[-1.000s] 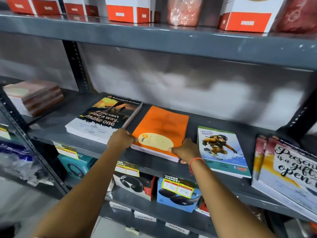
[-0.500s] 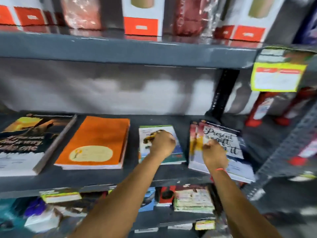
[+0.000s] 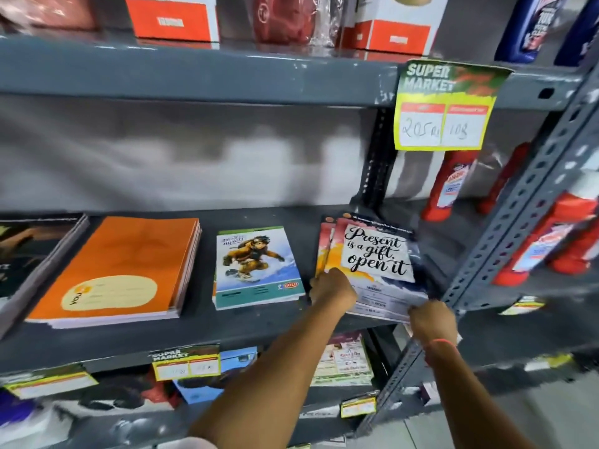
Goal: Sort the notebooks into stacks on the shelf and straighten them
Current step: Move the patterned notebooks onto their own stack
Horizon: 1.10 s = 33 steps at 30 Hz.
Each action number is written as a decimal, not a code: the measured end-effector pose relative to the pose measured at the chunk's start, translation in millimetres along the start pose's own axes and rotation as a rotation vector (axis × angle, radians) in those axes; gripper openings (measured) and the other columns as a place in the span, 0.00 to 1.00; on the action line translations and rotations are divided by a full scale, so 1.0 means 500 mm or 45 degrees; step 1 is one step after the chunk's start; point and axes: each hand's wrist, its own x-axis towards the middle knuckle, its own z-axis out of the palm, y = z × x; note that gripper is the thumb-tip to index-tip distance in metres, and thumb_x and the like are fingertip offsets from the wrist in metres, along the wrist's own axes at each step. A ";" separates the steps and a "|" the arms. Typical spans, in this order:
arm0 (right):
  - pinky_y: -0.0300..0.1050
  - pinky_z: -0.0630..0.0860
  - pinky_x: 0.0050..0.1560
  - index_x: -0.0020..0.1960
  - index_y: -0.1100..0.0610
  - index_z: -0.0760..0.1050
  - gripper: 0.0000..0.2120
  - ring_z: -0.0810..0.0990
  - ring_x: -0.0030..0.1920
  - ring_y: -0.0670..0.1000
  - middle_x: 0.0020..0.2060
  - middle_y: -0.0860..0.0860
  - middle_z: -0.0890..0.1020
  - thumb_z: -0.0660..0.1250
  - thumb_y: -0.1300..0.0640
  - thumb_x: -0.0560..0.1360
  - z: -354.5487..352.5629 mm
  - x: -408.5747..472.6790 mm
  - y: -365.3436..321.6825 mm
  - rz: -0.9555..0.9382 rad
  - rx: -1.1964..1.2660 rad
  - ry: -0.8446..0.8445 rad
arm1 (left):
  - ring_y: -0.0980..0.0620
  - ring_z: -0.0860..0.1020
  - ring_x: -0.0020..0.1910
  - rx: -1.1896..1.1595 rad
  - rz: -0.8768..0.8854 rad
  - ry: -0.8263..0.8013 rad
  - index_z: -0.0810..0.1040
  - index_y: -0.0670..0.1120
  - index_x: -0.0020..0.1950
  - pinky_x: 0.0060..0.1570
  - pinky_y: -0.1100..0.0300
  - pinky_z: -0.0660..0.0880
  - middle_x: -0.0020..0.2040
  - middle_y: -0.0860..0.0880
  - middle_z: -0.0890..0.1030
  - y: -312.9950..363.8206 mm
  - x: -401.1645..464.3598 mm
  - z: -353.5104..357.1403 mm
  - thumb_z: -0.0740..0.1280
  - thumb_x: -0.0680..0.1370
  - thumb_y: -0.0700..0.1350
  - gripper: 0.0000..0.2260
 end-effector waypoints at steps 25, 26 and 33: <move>0.51 0.70 0.40 0.37 0.61 0.74 0.08 0.73 0.40 0.55 0.37 0.59 0.76 0.73 0.65 0.64 -0.068 -0.065 -0.249 -0.378 0.729 -0.180 | 0.48 0.61 0.24 -0.972 0.081 0.716 0.60 0.39 0.22 0.28 0.58 0.59 0.23 0.39 0.63 -0.114 -0.092 -0.274 0.61 0.67 0.32 0.15; 0.50 0.68 0.38 0.36 0.61 0.74 0.07 0.72 0.38 0.55 0.36 0.58 0.75 0.73 0.66 0.64 -0.048 -0.095 -0.282 -0.435 0.742 -0.204 | 0.46 0.60 0.25 -0.975 0.085 0.793 0.59 0.36 0.24 0.29 0.58 0.59 0.26 0.35 0.62 -0.150 -0.101 -0.304 0.61 0.66 0.32 0.14; 0.45 0.68 0.37 0.39 0.60 0.78 0.05 0.72 0.38 0.53 0.34 0.58 0.75 0.71 0.65 0.64 0.153 -0.402 -0.513 -0.742 0.775 -0.381 | 0.48 0.66 0.36 -0.852 -0.056 1.023 0.69 0.41 0.26 0.31 0.58 0.64 0.31 0.42 0.70 -0.504 -0.193 -0.529 0.59 0.67 0.33 0.10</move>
